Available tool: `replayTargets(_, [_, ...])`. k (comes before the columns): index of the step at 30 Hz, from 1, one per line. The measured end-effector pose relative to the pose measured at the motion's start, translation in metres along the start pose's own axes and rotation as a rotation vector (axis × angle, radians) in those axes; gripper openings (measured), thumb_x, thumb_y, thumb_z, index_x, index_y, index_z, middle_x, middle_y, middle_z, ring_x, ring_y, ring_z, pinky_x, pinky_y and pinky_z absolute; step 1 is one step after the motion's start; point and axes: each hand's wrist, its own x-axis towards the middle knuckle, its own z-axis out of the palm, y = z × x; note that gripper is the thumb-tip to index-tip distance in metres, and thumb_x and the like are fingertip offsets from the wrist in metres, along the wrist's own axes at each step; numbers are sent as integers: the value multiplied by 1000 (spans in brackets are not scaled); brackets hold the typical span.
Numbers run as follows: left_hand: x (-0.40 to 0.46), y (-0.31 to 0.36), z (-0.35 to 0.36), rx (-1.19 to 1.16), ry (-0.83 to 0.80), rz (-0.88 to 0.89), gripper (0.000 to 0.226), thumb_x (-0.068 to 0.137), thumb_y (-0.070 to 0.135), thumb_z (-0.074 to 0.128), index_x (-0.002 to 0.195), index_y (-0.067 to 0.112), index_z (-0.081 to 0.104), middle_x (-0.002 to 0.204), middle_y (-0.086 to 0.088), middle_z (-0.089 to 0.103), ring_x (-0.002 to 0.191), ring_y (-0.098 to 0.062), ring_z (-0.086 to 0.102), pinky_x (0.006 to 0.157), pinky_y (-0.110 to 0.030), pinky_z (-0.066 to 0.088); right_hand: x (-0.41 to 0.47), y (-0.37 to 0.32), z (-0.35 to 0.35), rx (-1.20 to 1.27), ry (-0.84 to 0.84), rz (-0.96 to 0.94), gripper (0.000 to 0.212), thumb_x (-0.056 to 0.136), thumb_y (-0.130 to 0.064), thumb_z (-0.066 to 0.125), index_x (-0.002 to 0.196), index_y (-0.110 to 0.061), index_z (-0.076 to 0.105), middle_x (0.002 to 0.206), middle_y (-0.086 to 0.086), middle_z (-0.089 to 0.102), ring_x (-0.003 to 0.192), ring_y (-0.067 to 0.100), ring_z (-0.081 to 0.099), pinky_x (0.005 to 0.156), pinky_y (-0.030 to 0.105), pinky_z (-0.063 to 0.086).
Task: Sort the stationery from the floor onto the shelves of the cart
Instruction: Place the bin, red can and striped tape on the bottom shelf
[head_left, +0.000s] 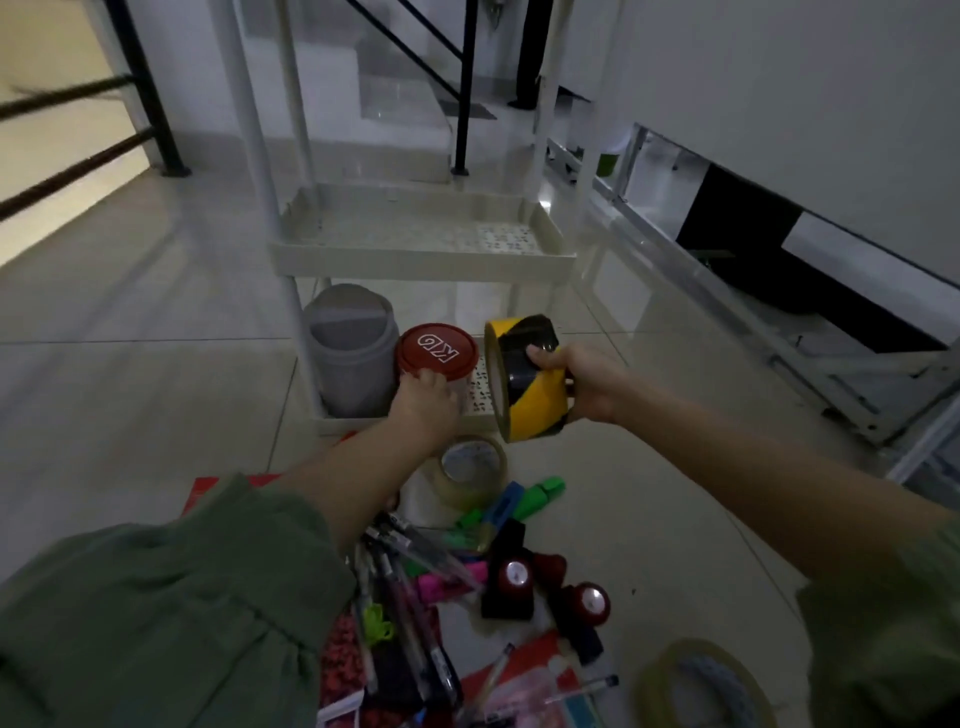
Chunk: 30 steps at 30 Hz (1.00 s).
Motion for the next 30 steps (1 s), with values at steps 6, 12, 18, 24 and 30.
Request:
replayTargets(6, [12, -16, 22, -122, -45, 3, 60, 99, 26, 29, 149, 3, 4, 156, -18, 6, 144, -33, 8, 112, -45, 23, 38, -2, 23, 180, 68, 7, 47, 96, -18, 51, 139, -4, 39, 145, 17, 42, 133, 35, 38, 104, 57, 31])
replayTargets(12, [43, -26, 44, -303, 29, -77, 63, 98, 18, 29, 148, 4, -6, 159, -11, -5, 146, -29, -3, 115, -45, 17, 73, 4, 30, 268, 100, -36, 44, 96, -14, 49, 137, 0, 42, 140, 19, 48, 128, 35, 46, 89, 43, 40])
replayTargets(18, [49, -16, 82, -339, 76, -105, 78, 94, 18, 40, 145, 3, -17, 157, -13, -14, 146, -32, -7, 115, -44, 19, 110, 10, 35, 250, 122, -42, 45, 97, -23, 47, 136, -1, 44, 140, 19, 49, 127, 34, 48, 92, 40, 42])
replayTargets(24, [52, -14, 94, -340, 136, -106, 85, 90, 21, 43, 145, 4, -19, 157, -14, -16, 145, -33, -9, 117, -44, 15, 131, 19, 40, 176, 166, -77, 45, 100, -26, 39, 137, 0, 42, 139, 19, 49, 126, 35, 48, 91, 39, 42])
replayTargets(30, [52, -7, 92, -321, 126, -127, 87, 91, 28, 42, 143, -1, -21, 155, -21, -18, 144, -39, -11, 117, -44, 14, 142, 25, 48, -568, 315, -238, 51, 101, -16, 35, 149, -14, 18, 130, 24, 52, 112, 36, 53, 90, 39, 44])
